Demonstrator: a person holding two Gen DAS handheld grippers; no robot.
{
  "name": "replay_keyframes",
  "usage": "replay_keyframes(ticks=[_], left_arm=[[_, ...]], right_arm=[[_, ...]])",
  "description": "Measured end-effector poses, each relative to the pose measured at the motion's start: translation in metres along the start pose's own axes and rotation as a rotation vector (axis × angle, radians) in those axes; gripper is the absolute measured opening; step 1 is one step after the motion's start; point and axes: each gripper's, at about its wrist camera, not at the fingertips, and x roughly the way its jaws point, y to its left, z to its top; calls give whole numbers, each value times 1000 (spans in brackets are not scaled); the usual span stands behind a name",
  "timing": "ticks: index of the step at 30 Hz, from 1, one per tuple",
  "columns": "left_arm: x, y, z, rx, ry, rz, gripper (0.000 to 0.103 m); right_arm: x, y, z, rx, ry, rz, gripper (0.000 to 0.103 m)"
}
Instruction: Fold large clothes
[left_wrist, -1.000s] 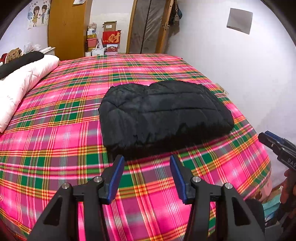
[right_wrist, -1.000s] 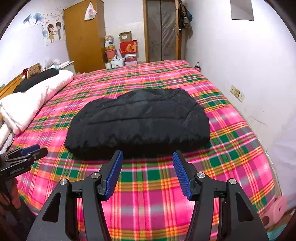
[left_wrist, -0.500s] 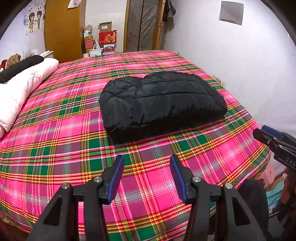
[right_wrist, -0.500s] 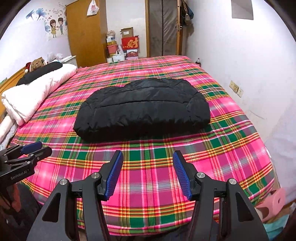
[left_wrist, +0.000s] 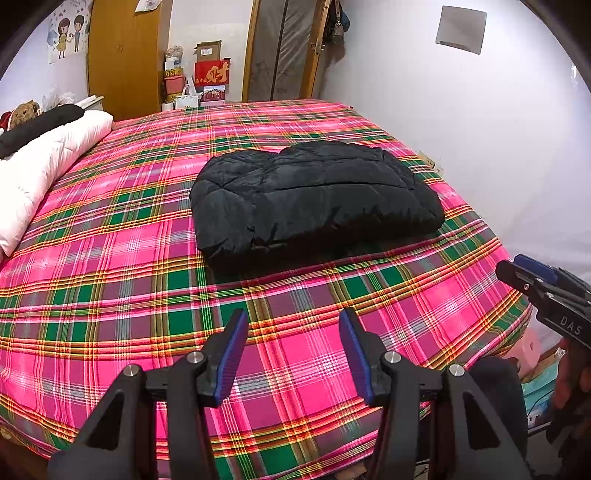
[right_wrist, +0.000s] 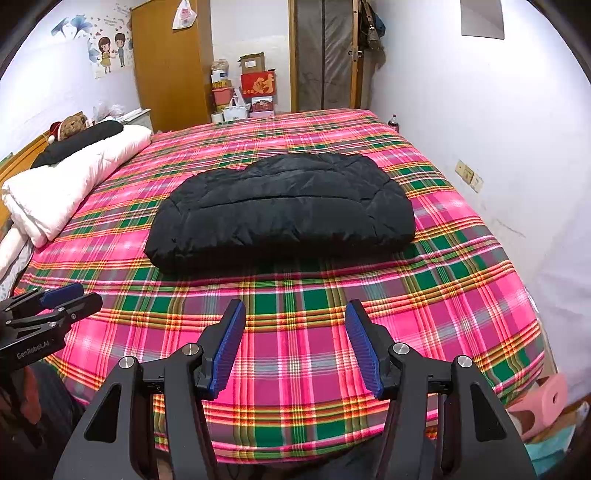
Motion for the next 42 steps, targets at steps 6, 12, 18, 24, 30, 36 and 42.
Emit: replay_keyframes(ticks=[6, 12, 18, 24, 30, 36, 42], left_arm=[[2, 0, 1, -9, 4, -17, 53], [0, 0, 0, -19, 3, -24, 53], [0, -2, 1, -14, 8, -18, 53], [1, -3, 1, -17, 11, -13, 53], [3, -2, -1, -21, 17, -6, 53], [4, -4, -1, -16, 20, 1, 53], [3, -4, -1, -20, 23, -12, 53]], right_arm=[[1, 1, -1, 1, 6, -3, 56], [1, -1, -2, 2, 9, -3, 56], [1, -1, -2, 3, 9, -4, 56], [2, -1, -1, 0, 14, -5, 56], [4, -2, -1, 0, 17, -5, 56], [4, -3, -1, -2, 18, -7, 56], [5, -3, -1, -2, 20, -9, 56]])
